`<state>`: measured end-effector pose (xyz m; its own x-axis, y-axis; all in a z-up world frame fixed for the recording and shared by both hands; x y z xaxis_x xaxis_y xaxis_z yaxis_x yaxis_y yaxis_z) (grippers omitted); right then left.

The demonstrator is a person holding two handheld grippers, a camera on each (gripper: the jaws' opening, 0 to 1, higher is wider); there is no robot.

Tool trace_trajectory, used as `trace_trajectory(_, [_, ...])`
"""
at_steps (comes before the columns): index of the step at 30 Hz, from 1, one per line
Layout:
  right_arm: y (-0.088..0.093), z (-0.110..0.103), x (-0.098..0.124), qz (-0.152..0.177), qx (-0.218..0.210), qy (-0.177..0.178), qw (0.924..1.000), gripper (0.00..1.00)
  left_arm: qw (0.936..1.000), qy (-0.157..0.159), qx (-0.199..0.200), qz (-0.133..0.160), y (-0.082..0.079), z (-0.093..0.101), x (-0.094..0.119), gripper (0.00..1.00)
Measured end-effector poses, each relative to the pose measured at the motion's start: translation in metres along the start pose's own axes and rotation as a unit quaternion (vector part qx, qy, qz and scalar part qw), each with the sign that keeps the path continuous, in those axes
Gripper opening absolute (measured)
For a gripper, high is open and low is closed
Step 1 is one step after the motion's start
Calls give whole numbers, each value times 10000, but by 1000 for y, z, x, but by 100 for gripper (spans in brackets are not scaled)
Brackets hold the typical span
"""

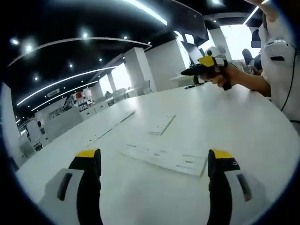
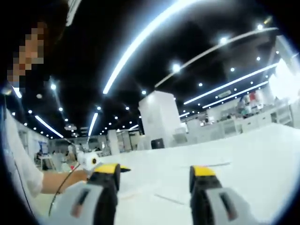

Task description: Locate the socket holder cover, grip the socket holder cover, clip it into the socket holder slot.

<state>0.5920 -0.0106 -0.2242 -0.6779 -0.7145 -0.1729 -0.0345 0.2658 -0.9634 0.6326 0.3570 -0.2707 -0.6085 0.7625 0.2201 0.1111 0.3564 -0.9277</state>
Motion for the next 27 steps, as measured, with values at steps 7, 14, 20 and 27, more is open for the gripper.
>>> trace_trajectory(7, [2, 2, -1, -54, 14, 26, 10000, 60, 9999, 66, -33, -140, 8, -1, 0, 95])
trace_trajectory(14, [4, 3, -2, -125, 29, 36, 9999, 60, 9998, 52, -15, -190, 10, -3, 0, 94])
trace_trajectory(20, [5, 2, -2, -141, 37, 31, 9999, 60, 9997, 17, -55, -230, 12, -6, -1, 94])
trace_trajectory(27, [6, 1, -2, -150, 40, 30, 9999, 60, 9997, -1, -33, -229, 12, -7, -2, 95])
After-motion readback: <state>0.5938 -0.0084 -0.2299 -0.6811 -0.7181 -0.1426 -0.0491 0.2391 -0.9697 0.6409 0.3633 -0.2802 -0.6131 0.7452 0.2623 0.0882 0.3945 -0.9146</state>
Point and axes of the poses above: the point that each gripper's makers call its tool centre point, and the gripper's own axes: x roughly backward along the fingers, z roughly to its right, y roughly out of its underside, the point moved 10 cm from there along x, roughly backward along the fingers, and after that the axes turned 3 degrees about -y, right-handed, at the moved point
